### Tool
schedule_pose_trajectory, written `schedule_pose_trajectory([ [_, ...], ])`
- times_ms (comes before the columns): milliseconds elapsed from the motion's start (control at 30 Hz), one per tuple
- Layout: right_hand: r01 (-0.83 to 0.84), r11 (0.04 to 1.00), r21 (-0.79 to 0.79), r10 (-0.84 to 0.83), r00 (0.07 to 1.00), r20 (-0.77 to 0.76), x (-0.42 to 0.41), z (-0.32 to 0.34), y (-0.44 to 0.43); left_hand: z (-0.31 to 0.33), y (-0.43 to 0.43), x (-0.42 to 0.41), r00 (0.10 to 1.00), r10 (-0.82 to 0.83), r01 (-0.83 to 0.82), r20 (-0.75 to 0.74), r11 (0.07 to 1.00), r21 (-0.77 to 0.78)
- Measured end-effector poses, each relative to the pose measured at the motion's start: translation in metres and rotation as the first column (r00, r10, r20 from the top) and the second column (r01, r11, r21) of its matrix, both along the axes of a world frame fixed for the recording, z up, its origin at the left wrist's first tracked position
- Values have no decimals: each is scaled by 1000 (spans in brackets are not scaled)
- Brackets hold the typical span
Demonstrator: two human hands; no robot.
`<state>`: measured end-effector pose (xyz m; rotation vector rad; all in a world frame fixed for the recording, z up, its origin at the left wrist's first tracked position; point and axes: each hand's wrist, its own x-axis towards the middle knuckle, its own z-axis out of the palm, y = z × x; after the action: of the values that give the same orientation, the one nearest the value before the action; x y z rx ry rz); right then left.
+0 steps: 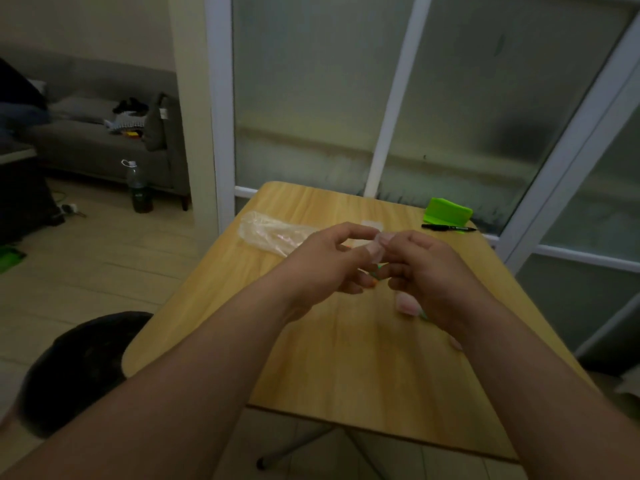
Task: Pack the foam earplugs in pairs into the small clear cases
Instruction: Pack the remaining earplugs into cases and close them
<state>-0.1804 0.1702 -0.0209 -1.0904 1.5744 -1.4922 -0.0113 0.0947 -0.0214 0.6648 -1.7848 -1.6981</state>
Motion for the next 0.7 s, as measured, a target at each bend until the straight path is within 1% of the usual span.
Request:
schedule_pose_trajectory([
  [67,7,999,-33,-11,991,-134,1,0,9,-2,3,3,1000,-8,10,-19,994,110],
  [133,11,997,-83,-36,949,-313,4,1,17,-4,4,5,999,-21,32,-48,971,237],
  [167,-8,994,-105,-33,922,-385,4,0,19,-6,3,5,998,-28,42,-57,962,268],
  [233,-58,992,-108,1,886,-465,6,-1,21,-9,2,5,998,-32,48,-61,960,275],
  [333,-82,994,-74,32,852,-522,7,-3,22,-13,1,4,998,-20,35,-59,966,258],
  [400,-89,994,-60,45,855,-516,5,-3,24,-14,3,2,998,-12,28,-62,965,261],
  [433,-94,994,-48,60,873,-484,4,-3,25,-14,3,1,998,0,15,-59,968,252],
  [500,-79,997,-18,66,925,-374,3,-3,25,-14,4,-1,999,28,-20,-34,978,208],
  [567,-23,1000,13,26,961,-274,2,-1,23,-12,5,-4,999,39,-37,-10,987,154],
  [700,5,991,131,13,991,-137,1,1,19,-11,8,-8,1000,24,-25,6,994,105],
])
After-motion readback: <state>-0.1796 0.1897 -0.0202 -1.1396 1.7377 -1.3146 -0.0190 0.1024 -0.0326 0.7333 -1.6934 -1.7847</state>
